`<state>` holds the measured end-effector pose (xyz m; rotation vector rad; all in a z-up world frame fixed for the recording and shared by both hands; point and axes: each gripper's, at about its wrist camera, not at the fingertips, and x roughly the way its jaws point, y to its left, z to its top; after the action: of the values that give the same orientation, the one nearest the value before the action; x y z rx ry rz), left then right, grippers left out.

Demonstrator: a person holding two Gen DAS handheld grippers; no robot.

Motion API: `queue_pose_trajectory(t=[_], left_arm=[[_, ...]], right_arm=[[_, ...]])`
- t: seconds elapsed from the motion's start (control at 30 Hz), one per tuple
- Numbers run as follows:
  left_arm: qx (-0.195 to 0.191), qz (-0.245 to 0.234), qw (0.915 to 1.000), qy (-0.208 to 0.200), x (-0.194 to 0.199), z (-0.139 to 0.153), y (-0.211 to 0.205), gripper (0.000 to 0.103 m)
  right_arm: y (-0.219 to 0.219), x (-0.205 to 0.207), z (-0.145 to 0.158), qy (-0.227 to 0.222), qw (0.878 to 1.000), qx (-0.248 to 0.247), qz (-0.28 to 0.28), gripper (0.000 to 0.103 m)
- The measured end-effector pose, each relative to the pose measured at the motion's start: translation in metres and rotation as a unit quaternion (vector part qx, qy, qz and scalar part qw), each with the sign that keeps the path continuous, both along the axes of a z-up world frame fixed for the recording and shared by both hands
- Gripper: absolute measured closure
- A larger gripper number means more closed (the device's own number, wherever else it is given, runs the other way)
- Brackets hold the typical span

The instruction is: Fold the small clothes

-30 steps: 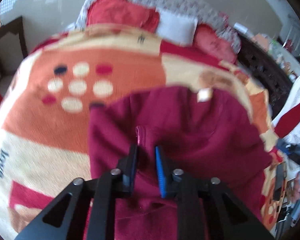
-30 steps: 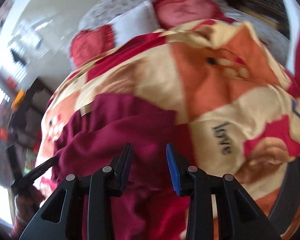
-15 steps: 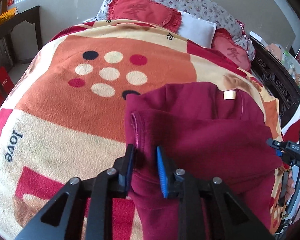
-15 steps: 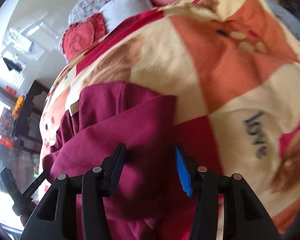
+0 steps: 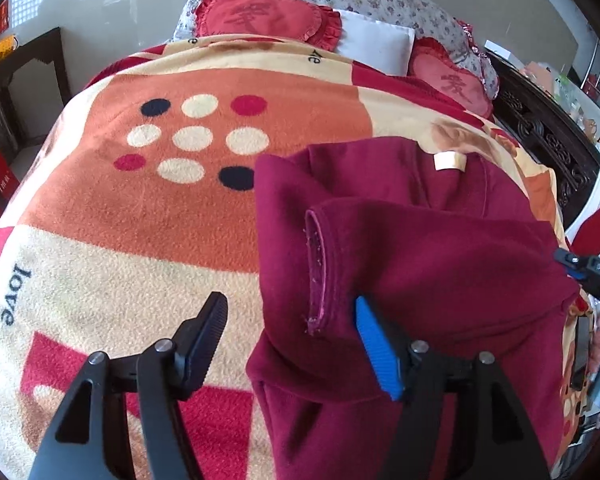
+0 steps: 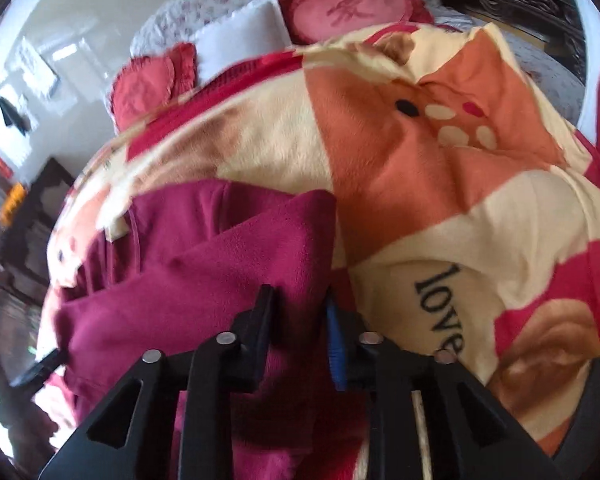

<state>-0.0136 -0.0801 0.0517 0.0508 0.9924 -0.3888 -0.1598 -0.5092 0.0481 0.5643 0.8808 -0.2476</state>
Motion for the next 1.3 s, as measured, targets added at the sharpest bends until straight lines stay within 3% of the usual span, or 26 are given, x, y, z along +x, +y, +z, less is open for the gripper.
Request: queue_pose_trajectory(t=[0.07, 0.2, 0.3, 0.4, 0.7, 0.8, 0.97, 1.3], left_arm=[[0.002, 0.001, 1.0000, -0.002, -0.001, 0.002, 0.001, 0.033], [0.016, 0.002, 0.9998, -0.009, -0.002, 0.001, -0.004, 0.032], [0.020, 0.005, 0.9998, -0.007, -0.002, -0.003, -0.005, 0.032], [0.021, 0.008, 0.9997, 0.000, -0.002, -0.002, -0.003, 0.031], [0.023, 0.041, 0.9983, -0.035, 0.012, 0.016, -0.003, 0.025], [0.037, 0.045, 0.9978, -0.031, 0.020, 0.008, -0.009, 0.025], [0.054, 0.040, 0.9975, -0.021, 0.027, -0.006, -0.016, 0.025], [0.036, 0.042, 0.9985, -0.001, 0.035, -0.019, -0.012, 0.023]], right_arm=[[0.007, -0.009, 0.011, 0.002, 1.000, -0.020, 0.005, 0.086], [0.036, -0.009, 0.022, 0.008, 0.997, -0.046, 0.065, 0.085], [0.055, -0.006, 0.003, 0.071, 0.988, -0.102, 0.094, 0.085], [0.057, -0.010, -0.020, 0.110, 0.983, -0.103, 0.103, 0.085], [0.062, -0.009, 0.031, 0.031, 0.992, -0.096, 0.074, 0.084], [0.067, 0.011, 0.025, 0.030, 0.992, -0.096, 0.081, 0.084], [0.063, 0.035, -0.006, 0.063, 0.991, -0.097, 0.069, 0.084], [0.060, 0.044, -0.014, 0.059, 0.991, -0.097, 0.064, 0.080]])
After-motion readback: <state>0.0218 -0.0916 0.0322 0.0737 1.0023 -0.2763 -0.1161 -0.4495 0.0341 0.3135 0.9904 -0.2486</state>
